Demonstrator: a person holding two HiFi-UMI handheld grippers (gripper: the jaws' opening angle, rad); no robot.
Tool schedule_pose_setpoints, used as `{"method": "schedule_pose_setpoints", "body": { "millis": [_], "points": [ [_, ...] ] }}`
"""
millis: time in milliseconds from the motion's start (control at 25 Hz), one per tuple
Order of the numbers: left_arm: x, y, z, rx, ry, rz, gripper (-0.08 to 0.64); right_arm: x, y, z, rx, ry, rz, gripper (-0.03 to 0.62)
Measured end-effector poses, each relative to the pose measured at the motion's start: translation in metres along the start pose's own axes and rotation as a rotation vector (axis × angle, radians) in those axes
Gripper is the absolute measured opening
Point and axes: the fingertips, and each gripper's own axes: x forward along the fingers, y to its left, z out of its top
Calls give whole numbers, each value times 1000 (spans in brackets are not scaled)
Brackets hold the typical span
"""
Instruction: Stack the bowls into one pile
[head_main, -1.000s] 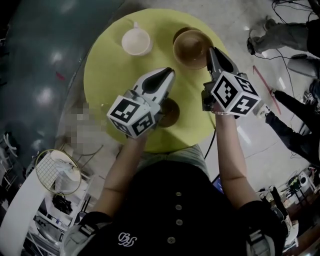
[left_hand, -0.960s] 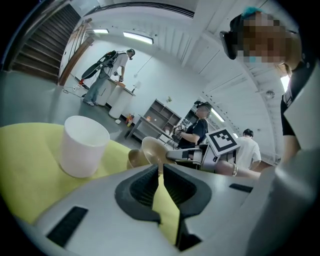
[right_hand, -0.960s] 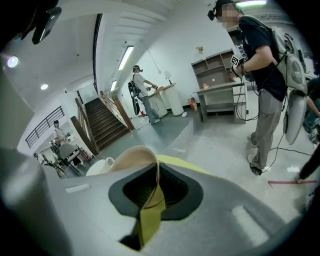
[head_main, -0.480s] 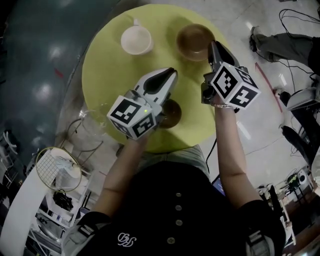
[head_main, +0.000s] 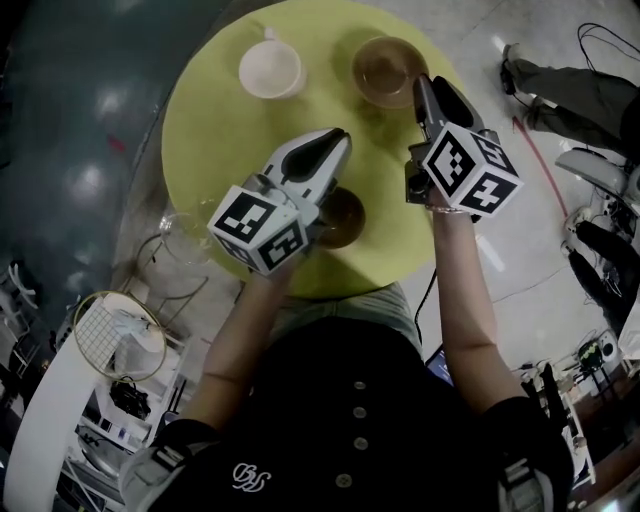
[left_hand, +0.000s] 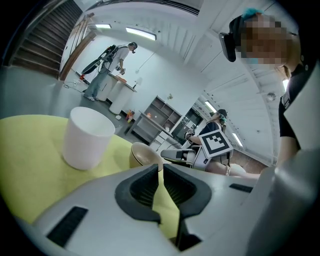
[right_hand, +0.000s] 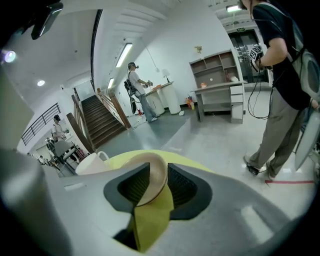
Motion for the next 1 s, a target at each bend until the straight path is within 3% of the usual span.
{"method": "schedule_pose_setpoints", "body": {
  "millis": [520,1000],
  "points": [
    [-35,-13,-17,39,-6,-20,40,-59,33,-55,52,14,67,106],
    [-85,-21,-45,84,34,19,41,-110,66,-92,96,-17,38,106]
  ]
}}
